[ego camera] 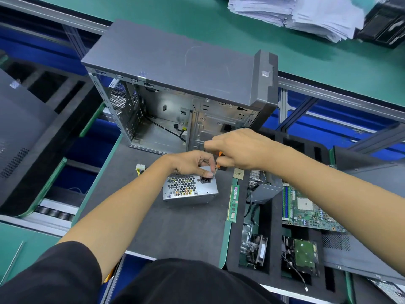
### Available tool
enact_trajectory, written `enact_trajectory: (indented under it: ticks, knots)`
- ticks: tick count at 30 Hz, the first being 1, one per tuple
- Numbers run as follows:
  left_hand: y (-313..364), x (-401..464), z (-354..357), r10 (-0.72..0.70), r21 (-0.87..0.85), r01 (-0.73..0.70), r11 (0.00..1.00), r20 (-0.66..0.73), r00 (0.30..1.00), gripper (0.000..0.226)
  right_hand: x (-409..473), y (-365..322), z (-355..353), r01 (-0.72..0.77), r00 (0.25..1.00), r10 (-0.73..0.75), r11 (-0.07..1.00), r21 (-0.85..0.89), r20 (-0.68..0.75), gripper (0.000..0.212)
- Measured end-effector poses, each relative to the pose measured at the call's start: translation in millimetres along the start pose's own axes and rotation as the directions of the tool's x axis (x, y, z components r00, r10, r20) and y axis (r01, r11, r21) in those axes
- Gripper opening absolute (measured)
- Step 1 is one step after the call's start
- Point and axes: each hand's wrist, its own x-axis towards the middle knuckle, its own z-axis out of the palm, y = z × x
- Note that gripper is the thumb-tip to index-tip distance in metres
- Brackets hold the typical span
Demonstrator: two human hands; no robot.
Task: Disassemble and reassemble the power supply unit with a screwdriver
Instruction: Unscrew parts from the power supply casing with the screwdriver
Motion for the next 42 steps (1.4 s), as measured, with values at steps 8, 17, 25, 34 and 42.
enact_trajectory:
  ticks: [8,17,25,34,42]
  knots:
    - [-3,3,1,-0.033,-0.013,0.032,0.999,-0.056,0.998,0.004,7,-9,-4,0.065,0.997,-0.073,0.973,0.222,0.028,0.019]
    - [-4,4,2,-0.053,-0.069,0.049,0.996,-0.054,0.997,0.025,2,-4,-8,0.077,0.99,-0.093,0.986,0.148,0.108,0.037]
    - [-12,9,1,-0.026,-0.079,0.022,0.997,-0.05,0.998,0.012,-4,-2,-7,0.056,0.994,-0.057,0.998,0.013,0.089,0.029]
    - [-10,6,-4,0.09,-0.096,-0.081,0.992,0.09,0.992,0.007,-11,5,-2,-0.028,0.999,0.024,0.991,0.129,0.03,0.014]
    - [-15,8,-5,0.057,-0.056,-0.052,0.997,0.092,0.994,0.015,-16,11,1,-0.083,0.996,0.077,0.97,0.23,0.038,0.02]
